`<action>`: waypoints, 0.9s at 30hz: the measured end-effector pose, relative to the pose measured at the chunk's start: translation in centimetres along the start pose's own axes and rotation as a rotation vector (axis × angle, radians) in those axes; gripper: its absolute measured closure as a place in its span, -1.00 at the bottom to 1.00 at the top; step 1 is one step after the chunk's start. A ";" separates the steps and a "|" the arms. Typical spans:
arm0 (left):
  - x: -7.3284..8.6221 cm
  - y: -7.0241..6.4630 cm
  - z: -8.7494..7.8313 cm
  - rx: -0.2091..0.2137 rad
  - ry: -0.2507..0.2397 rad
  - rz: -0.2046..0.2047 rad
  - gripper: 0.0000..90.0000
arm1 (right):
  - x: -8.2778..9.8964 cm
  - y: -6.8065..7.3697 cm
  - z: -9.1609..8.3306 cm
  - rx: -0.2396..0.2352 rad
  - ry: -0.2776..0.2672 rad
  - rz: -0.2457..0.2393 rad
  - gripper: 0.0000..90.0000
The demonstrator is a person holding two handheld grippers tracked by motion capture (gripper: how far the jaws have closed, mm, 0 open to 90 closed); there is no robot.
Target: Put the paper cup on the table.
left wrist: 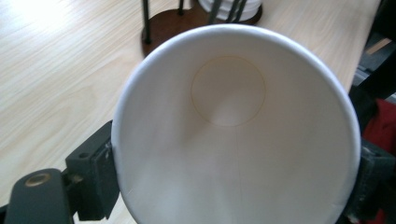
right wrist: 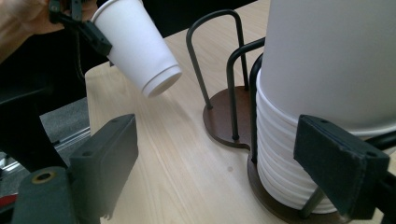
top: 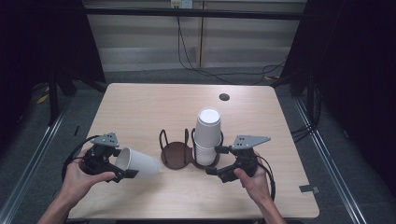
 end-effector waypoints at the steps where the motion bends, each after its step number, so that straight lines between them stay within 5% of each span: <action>1: 0.0 0.2 -0.1 -0.005 0.015 0.001 -0.71 | 0.0 0.0 0.0 0.000 0.002 -0.002 -0.68; 14: -0.3 3.5 -0.5 -0.107 0.148 -0.013 -0.72 | 0.0 -0.1 0.1 0.015 0.020 -0.015 -0.68; 27: -2.8 5.7 1.1 -0.126 0.259 0.014 -0.72 | 0.6 -0.4 -0.2 0.026 0.031 -0.007 -0.68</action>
Point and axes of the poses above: each handheld gripper's, and its own axes: z roughly forward along the jaws, x roughly out of its underside, y roughly to its left, the point moved 1 cm from there along z, roughly forward along the jaws, and after that the axes turned 12 degrees about z, right-handed, at the moved point
